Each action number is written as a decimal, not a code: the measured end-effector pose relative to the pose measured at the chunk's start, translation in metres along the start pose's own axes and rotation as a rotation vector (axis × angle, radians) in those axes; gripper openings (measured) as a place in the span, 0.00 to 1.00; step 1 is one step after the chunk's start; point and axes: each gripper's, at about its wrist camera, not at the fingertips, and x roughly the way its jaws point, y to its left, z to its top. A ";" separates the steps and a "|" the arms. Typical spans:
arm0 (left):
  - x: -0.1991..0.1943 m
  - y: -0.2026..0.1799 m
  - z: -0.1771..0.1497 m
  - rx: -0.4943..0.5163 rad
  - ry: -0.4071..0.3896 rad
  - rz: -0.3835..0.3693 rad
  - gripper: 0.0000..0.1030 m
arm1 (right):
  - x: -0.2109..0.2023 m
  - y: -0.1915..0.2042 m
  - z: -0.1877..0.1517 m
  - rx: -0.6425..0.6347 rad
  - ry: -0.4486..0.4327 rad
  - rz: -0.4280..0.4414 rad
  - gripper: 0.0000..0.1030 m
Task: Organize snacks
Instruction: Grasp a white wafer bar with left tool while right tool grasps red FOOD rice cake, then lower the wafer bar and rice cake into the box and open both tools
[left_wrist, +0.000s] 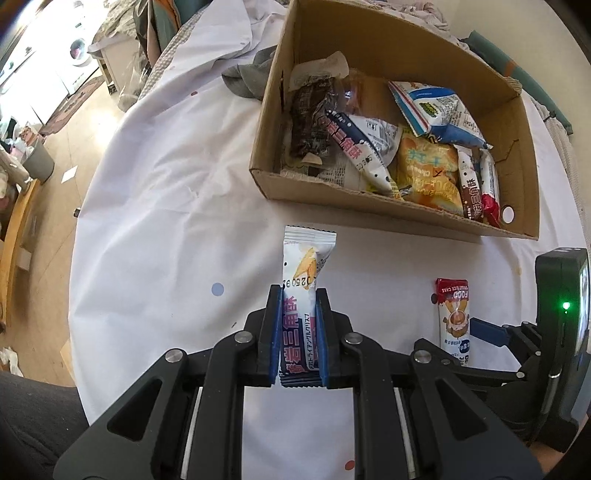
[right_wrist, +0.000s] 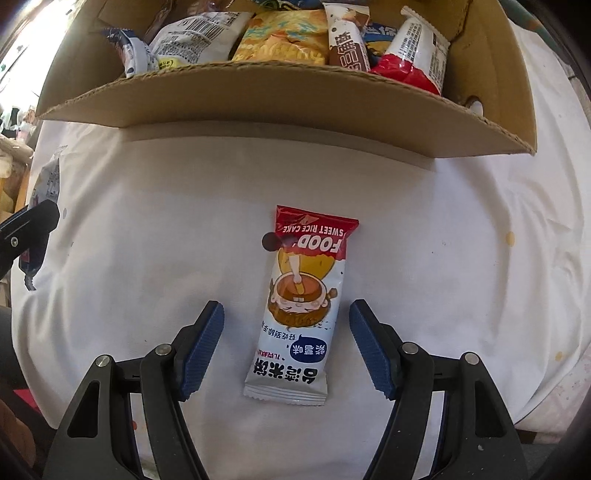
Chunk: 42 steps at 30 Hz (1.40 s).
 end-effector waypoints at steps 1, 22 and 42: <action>0.000 0.000 0.000 -0.001 0.000 0.002 0.13 | 0.002 0.010 0.004 -0.009 -0.001 -0.007 0.70; -0.025 0.006 -0.013 -0.035 -0.035 -0.005 0.13 | -0.084 -0.001 0.018 -0.007 -0.214 0.264 0.32; -0.084 0.003 0.057 -0.007 -0.215 -0.019 0.13 | -0.168 -0.071 0.034 0.220 -0.650 0.347 0.32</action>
